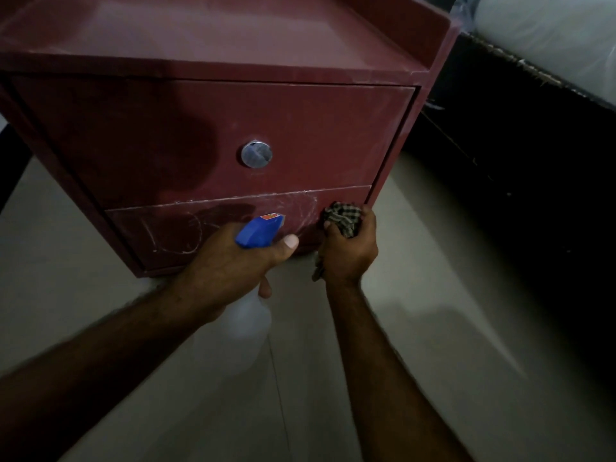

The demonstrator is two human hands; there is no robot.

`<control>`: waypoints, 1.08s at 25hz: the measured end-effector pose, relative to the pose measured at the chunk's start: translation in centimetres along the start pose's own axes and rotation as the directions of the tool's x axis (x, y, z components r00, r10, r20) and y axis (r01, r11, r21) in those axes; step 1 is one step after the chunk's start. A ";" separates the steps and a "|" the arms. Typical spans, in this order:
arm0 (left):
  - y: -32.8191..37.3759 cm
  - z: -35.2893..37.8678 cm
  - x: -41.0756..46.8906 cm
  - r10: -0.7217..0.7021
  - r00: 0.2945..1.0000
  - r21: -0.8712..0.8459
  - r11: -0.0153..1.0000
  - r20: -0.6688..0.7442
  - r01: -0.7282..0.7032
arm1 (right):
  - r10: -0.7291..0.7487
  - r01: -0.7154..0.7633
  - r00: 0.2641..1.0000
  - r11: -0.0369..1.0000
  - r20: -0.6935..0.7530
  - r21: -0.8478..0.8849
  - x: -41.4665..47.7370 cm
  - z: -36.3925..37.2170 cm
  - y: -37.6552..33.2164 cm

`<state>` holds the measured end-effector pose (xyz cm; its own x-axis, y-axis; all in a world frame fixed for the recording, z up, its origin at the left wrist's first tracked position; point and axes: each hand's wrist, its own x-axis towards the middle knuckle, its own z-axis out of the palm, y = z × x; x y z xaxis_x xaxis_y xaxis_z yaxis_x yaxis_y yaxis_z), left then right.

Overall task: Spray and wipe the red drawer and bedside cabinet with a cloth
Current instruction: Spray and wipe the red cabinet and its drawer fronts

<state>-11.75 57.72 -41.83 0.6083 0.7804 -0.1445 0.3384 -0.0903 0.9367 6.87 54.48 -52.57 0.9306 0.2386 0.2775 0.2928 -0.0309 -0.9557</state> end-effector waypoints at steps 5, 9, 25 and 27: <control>0.0 0.3 0.0 -0.006 1.000 0.001 1.000 0.018 0.006 | -0.002 0.003 0.998 1.000 0.064 -0.014 -0.5 0.3 1.0; -0.3 -0.1 -0.1 -0.016 1.000 0.005 1.000 0.011 0.016 | 0.138 -0.136 0.987 0.990 -0.083 0.033 0.7 -0.4 1.5; -1.5 0.1 0.4 -0.059 0.998 -0.045 0.997 0.010 0.059 | 0.185 -0.173 0.977 0.978 0.105 -0.112 -2.6 1.2 2.6; -1.6 0.0 0.4 -0.056 0.998 -0.059 0.997 0.008 0.057 | 0.157 -0.144 0.981 0.983 0.118 -0.112 -2.0 0.7 3.1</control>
<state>-12.04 58.16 -43.38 0.5940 0.7793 -0.1997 0.3292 -0.0090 0.9442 5.71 54.63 -56.13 0.9326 0.3437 0.1105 0.1787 -0.1737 -0.9685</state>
